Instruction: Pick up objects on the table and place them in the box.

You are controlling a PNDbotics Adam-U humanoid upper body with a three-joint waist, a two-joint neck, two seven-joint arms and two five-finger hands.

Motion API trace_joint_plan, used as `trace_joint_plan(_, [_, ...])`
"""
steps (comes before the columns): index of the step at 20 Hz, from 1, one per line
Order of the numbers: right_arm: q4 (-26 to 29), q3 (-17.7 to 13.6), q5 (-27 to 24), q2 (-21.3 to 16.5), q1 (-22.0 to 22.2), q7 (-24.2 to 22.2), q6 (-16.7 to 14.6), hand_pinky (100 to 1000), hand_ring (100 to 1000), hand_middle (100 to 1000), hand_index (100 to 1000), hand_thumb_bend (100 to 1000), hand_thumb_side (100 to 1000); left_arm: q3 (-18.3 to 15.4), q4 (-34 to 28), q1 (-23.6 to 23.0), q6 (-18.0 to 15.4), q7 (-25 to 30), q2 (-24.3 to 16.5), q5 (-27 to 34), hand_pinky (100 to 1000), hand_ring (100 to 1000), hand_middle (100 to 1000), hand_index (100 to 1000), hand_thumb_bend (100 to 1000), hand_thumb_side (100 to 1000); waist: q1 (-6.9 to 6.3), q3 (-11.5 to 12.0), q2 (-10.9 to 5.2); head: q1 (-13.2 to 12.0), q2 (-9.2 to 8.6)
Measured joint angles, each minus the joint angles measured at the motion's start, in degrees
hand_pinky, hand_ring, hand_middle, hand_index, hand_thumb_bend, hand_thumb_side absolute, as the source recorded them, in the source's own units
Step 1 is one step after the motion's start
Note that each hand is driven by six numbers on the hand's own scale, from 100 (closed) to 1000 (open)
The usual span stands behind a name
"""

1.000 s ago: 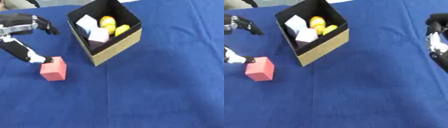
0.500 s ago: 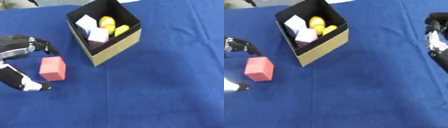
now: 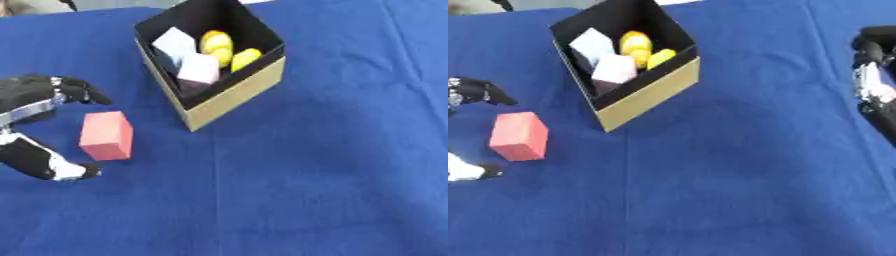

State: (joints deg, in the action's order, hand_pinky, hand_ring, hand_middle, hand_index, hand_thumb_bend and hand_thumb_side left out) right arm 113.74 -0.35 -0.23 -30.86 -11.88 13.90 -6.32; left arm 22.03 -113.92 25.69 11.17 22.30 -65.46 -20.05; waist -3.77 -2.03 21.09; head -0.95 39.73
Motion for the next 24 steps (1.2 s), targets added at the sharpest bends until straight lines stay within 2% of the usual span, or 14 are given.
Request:
trace_joint_plan(8, [0.0,0.0,0.0,0.4,-0.1,0.0,0.0,735,740,645,729,100,434,0.4,1.3,3.2,1.0,3.4,2.1,0.2,874,845,834,899,554,356,-0.23,-0.7,0.50,-0.5,-0.47])
trace_joint_plan(17, [0.0,0.0,0.0,1.0,-0.2,0.1,0.1,734,740,643,728,100,438,2.6,10.0,7.3,-1.1,7.4,6.0,-2.7,872,843,833,899,539,313,-0.35,-1.1,1.21,-1.0,-0.75])
trace_joint_plan(21, [0.0,0.0,0.0,1.4,-0.2,0.1,0.2,734,740,641,728,100,440,3.3,13.0,8.2,-2.2,8.5,7.3,-4.1,864,830,818,896,511,291,-0.35,-1.2,1.52,-1.2,-0.96])
trace_joint_plan(24, [0.0,0.0,0.0,1.4,-0.2,0.1,0.2,735,739,641,728,100,441,3.7,14.7,8.9,-2.6,9.0,8.1,-4.7,838,783,761,875,458,280,-0.32,-1.2,1.58,-1.4,-0.97])
